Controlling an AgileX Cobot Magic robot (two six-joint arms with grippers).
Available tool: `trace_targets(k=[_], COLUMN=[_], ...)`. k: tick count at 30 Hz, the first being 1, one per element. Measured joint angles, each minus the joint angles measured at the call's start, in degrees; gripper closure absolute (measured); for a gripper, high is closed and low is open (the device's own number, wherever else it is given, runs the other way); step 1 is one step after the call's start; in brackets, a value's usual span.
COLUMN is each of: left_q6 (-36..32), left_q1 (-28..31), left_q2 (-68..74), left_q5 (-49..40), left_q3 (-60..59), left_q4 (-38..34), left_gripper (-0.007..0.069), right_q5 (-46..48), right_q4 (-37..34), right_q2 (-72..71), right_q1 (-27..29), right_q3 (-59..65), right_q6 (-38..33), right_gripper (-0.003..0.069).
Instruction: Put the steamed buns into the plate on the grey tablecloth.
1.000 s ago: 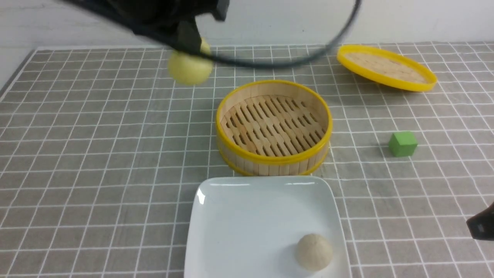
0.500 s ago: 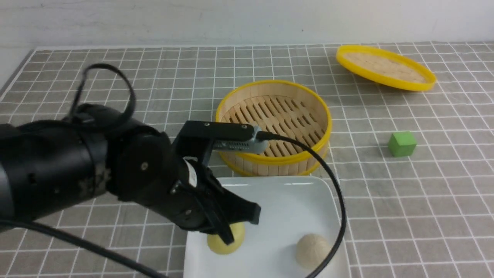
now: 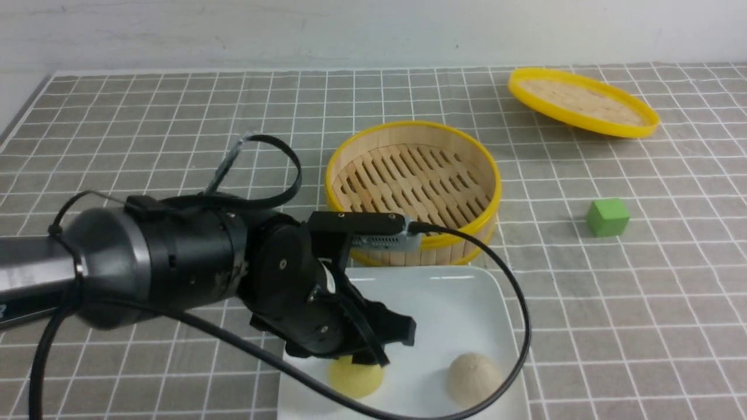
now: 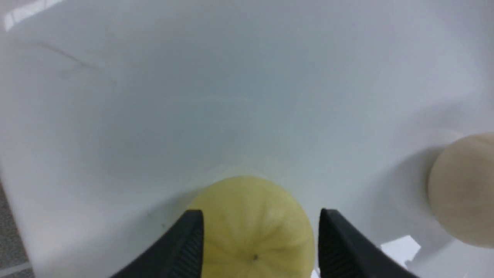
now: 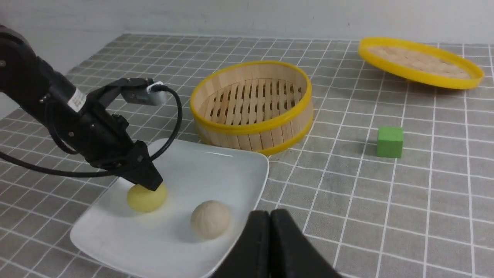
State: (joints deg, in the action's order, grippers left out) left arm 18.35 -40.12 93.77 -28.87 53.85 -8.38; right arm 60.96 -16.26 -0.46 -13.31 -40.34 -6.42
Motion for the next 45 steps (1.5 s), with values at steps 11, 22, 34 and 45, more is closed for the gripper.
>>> trace_targets(k=[11,22,34,45], left_q6=[-0.2,-0.2,-0.4,-0.4], left_q1=[0.0,0.0,0.0,0.0], left_q2=[-8.8,-10.4,-10.4,-10.4], left_q5=[-1.1,-1.6,-1.6,-1.6], left_q3=[0.0,0.0,0.0,0.0], left_q4=[0.2,0.6,1.5,2.7], left_gripper=[0.0111,0.0111,0.0128,0.0360], right_q5=[-25.0,-38.6,-39.0,-43.3], right_q4=[-1.7,1.0,1.0,5.6], right_q2=[-0.6,-0.6,-0.6,-0.6], right_q1=[0.0,0.0,0.0,3.3], right_q3=[15.1,20.4,20.4,32.2], right_q6=[0.1,0.1,0.1,0.1], right_gripper=[0.0639,0.0626,0.0611,0.0605])
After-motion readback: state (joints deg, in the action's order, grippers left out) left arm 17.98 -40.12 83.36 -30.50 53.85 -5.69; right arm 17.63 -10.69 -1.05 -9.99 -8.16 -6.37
